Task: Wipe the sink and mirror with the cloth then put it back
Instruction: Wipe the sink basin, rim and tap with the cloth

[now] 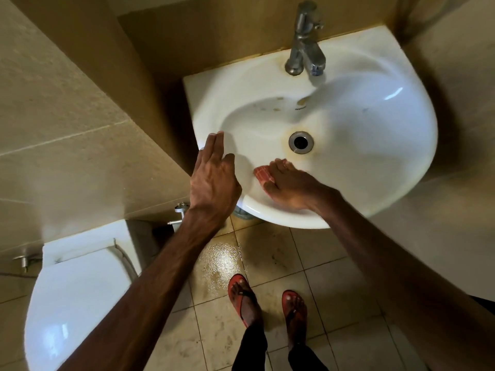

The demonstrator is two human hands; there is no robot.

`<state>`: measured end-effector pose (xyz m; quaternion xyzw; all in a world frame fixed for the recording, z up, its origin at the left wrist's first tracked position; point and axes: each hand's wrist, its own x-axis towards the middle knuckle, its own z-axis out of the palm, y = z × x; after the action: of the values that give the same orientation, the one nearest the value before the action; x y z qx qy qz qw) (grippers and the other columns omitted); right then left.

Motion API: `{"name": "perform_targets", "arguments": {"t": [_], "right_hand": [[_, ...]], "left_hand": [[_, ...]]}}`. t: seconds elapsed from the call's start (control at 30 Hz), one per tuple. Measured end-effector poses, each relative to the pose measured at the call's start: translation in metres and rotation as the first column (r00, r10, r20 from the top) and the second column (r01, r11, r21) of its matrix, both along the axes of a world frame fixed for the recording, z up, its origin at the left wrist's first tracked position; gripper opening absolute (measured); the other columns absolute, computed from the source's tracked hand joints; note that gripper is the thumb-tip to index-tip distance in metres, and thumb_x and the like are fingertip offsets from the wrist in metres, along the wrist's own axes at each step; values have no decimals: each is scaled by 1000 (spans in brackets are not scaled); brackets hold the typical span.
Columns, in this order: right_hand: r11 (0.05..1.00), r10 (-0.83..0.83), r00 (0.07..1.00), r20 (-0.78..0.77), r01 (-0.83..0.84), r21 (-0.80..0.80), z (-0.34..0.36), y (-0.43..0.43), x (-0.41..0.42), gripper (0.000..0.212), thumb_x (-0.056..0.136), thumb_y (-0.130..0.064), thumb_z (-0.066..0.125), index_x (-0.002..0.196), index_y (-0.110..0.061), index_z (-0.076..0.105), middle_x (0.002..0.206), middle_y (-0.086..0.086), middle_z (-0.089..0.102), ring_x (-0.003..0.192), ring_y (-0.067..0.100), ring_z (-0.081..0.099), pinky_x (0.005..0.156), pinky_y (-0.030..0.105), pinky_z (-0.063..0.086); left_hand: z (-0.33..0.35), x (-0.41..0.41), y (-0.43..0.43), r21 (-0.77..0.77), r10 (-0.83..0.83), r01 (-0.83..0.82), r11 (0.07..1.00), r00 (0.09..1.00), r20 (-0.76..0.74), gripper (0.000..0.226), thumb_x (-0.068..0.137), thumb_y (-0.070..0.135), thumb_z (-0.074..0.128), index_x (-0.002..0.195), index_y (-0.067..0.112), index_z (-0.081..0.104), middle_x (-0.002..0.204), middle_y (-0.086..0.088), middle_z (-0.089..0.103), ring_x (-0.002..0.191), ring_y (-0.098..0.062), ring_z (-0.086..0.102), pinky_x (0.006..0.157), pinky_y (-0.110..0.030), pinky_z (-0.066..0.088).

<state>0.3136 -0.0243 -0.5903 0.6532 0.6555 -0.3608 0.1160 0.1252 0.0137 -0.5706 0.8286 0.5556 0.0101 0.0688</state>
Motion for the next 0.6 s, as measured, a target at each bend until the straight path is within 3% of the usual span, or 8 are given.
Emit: {"name": "perform_targets", "arguments": {"t": [0.07,0.2,0.3,0.43,0.6], "right_hand": [[997,45,998,40,-43,-64,15,-12,4,59,110,-43,24,160,-10,21,167,12,22,156,29,20,119,45,27],[997,43,997,69,-38,-71,14,-11,12,64,110,-44,25,161,-6,17,170,13,17,157,29,16,121,46,26],[998,-61,993,103,61,9,-7,11,19,69,110,-45,27,162,-4,8,171,15,7,159,32,8,125,50,20],[979,-136,977,166,107,173,-28,32,26,74,105,-45,20,159,6,15,166,26,18,154,42,19,122,54,23],[995,-78,990,115,70,73,-16,11,16,66,109,-41,26,161,-2,12,170,18,12,158,34,11,125,47,18]], "left_hand": [[3,3,0,-18,7,-7,1000,1000,14,39,81,2,50,113,9,72,160,-15,29,152,-28,17,120,-44,28],[8,10,0,-21,-9,8,1000,1000,-19,36,83,7,52,111,13,73,157,-12,32,150,-26,17,118,-41,29],[9,11,0,-23,3,-4,1000,1000,-12,35,83,7,54,111,13,73,156,-12,33,151,-26,17,119,-41,27],[4,7,0,-15,5,-5,1000,998,59,38,81,5,52,110,11,75,155,-12,37,151,-27,19,120,-44,26],[-1,5,5,-57,24,-18,998,994,111,46,79,2,49,117,13,73,157,-11,35,152,-25,17,123,-44,20]]}}
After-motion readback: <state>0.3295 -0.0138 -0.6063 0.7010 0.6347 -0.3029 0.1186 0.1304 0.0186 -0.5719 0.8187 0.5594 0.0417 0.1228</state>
